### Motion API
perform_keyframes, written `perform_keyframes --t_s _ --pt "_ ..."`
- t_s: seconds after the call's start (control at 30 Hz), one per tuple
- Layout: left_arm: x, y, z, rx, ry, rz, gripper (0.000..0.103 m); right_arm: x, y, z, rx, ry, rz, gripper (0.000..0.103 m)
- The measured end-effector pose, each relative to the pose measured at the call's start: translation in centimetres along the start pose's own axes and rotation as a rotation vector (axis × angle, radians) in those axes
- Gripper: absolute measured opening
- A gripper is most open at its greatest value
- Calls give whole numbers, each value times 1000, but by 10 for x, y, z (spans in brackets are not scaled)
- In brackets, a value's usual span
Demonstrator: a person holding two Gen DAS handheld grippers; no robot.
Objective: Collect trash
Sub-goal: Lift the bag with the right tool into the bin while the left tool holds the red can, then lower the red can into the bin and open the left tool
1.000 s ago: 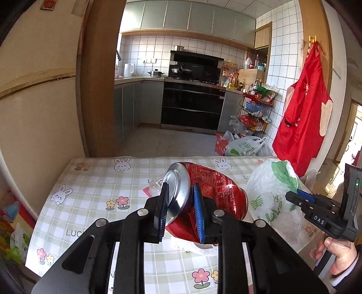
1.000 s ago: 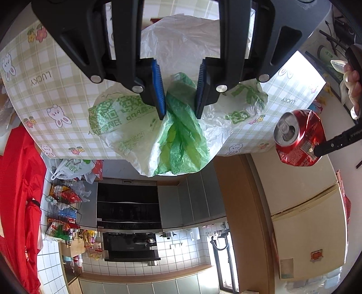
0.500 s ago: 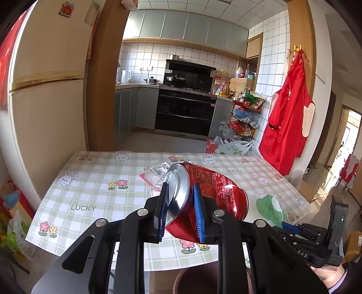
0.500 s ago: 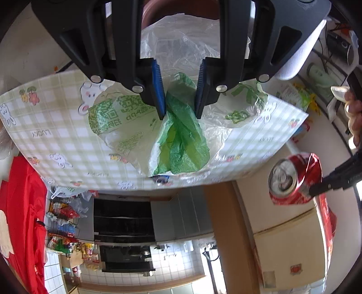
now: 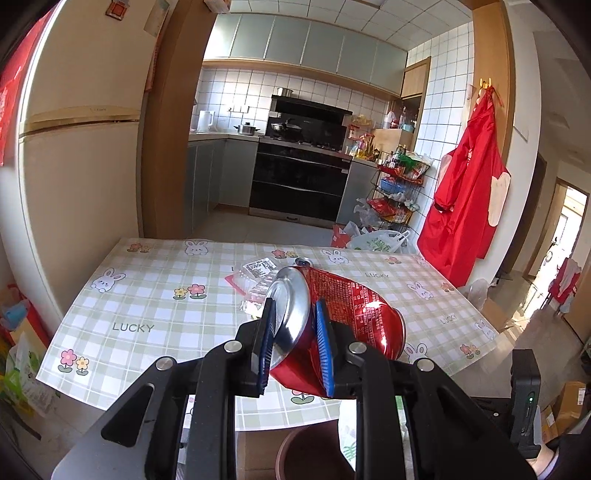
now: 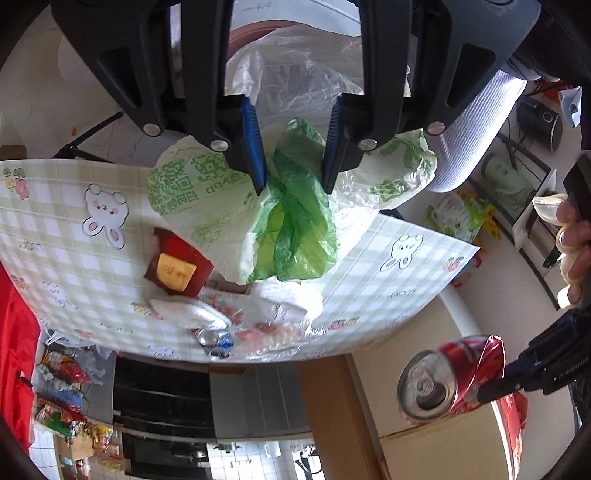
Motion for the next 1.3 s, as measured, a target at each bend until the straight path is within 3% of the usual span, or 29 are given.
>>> perform_keyframes --t_s 0.3,0.5,0.6,0.63,0.7,0.77,1.07,1.17,1.3 --pt "27 -17 1 -15 -8 -63 21 22 -7 2 25 45 -63 49" --pt "31 -23 -1 -19 -9 -78 21 26 -10 -1 16 57 -79 51" --pt "29 -24 0 -18 -8 -76 21 21 -7 -1 17 57 -58 62" --pt "29 -24 0 -18 -9 -77 21 19 -5 -1 19 59 -42 64" --pt "28 -26 1 -16 -10 -78 21 11 2 -2 17 64 1 83" --pt "27 -30 2 -19 -13 -81 21 0 10 -3 8 47 60 96" --pt "30 -64 16 -37 -58 -141 21 -72 48 37 97 -176 419 97" --pt "37 -83 28 -8 -79 -194 21 -83 51 55 137 -250 460 97" --pt "45 -99 47 27 -116 -247 22 -85 47 74 200 -280 455 97"
Point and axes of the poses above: each gripper's, at about its wrist camera, not at the fingertips, and x roughly the way its jaws point, z to its right, y to its top, the point moved 9 cm from there along x, roughly the way its jaws point, and after that the axes turned 3 degrees about -y, right-handed, at the moved point
